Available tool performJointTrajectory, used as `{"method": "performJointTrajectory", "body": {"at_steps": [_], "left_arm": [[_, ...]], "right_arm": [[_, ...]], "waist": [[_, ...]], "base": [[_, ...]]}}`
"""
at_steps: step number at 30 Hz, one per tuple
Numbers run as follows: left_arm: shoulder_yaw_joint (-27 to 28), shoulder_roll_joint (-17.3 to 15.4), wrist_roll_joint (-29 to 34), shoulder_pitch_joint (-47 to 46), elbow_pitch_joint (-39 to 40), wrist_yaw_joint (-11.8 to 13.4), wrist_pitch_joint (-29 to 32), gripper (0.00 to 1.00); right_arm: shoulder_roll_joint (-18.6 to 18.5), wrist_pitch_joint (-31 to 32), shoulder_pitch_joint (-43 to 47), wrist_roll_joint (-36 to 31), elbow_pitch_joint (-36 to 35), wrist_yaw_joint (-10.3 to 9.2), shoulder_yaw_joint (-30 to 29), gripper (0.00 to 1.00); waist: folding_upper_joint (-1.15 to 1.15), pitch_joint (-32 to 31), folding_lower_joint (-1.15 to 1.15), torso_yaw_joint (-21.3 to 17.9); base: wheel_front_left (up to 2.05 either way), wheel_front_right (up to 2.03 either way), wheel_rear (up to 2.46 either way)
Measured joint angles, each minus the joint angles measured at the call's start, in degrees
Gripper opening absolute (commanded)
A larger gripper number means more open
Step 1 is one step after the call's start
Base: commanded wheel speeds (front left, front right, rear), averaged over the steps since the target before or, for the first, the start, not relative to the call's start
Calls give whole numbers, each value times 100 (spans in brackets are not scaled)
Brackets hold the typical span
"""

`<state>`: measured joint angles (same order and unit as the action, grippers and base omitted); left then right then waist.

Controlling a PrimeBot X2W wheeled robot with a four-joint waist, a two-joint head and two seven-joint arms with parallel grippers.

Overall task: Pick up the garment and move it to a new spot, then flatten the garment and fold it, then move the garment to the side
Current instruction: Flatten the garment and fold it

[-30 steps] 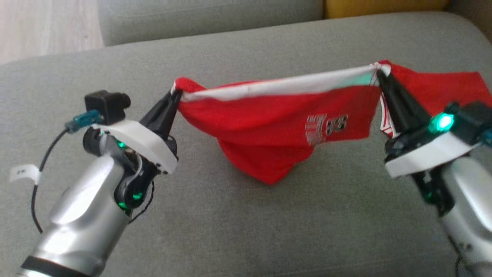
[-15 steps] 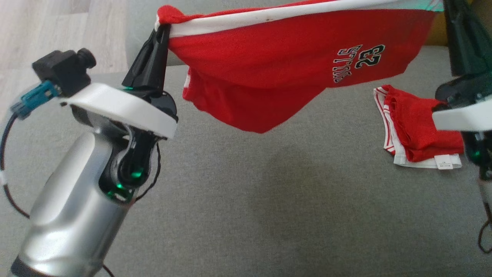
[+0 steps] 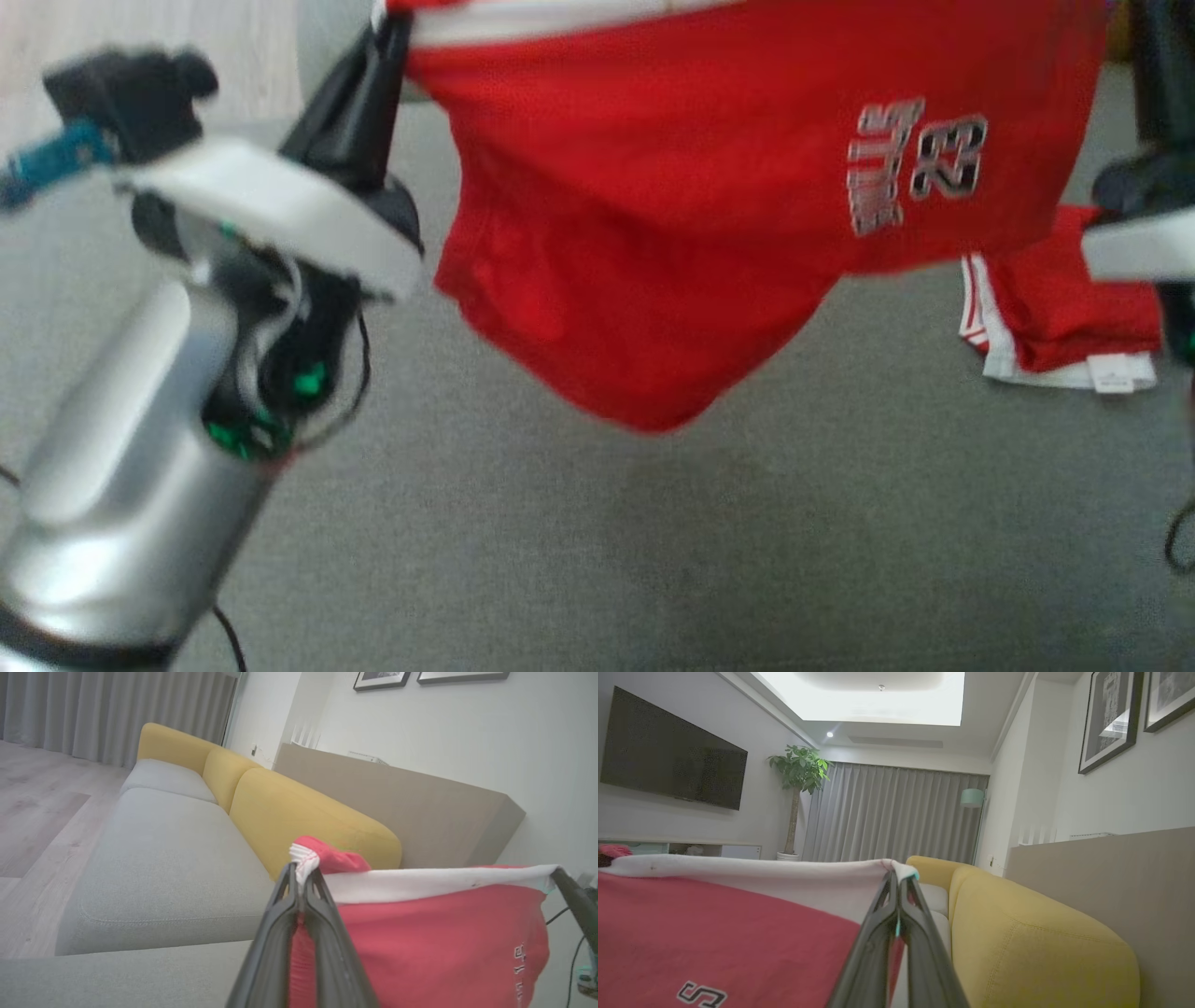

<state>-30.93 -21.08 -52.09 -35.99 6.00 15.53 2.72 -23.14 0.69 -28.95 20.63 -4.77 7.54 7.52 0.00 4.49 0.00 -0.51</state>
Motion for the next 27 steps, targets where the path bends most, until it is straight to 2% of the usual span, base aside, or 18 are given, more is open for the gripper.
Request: {"method": "performJointTrajectory", "body": {"at_steps": [5,8,14,18,23,24,25,27], "left_arm": [[49,104,3,-1084,-946,-191,170,0],[97,211,109,-1886,-1646,-353,118,0],[277,575,441,-3383,-2934,-781,-686,0],[337,846,445,-3481,-3813,-1070,-1047,0],[-247,981,603,-2881,-4771,-1538,-1113,0],[-247,981,603,-2881,-4771,-1538,-1113,0],[-446,1040,673,-2606,-5087,-1688,-1112,0],[-646,1057,762,-2383,-5341,-1813,-1104,0]], "right_arm": [[-137,66,-1293,108,625,0,536,0],[-147,-27,-2327,209,1299,0,889,0],[76,-738,-4066,246,2783,0,1103,0],[389,-1026,-4137,321,3645,0,1457,0],[487,-984,-3545,561,4551,0,2313,0],[487,-984,-3545,561,4551,0,2313,0],[477,-878,-3323,699,4791,0,2699,0],[457,-821,-3178,891,4907,0,3015,0]], "waist": [[0,550,0,-24],[0,936,1,-50],[0,1667,2,-79],[0,1992,3,-45],[0,2163,1,95],[0,2163,1,95],[0,2171,2,152],[0,2154,1,202]], "base": [[0,0,0],[0,0,0],[0,0,0],[0,0,0],[0,0,0],[0,0,0],[0,0,0],[0,0,0]]}}
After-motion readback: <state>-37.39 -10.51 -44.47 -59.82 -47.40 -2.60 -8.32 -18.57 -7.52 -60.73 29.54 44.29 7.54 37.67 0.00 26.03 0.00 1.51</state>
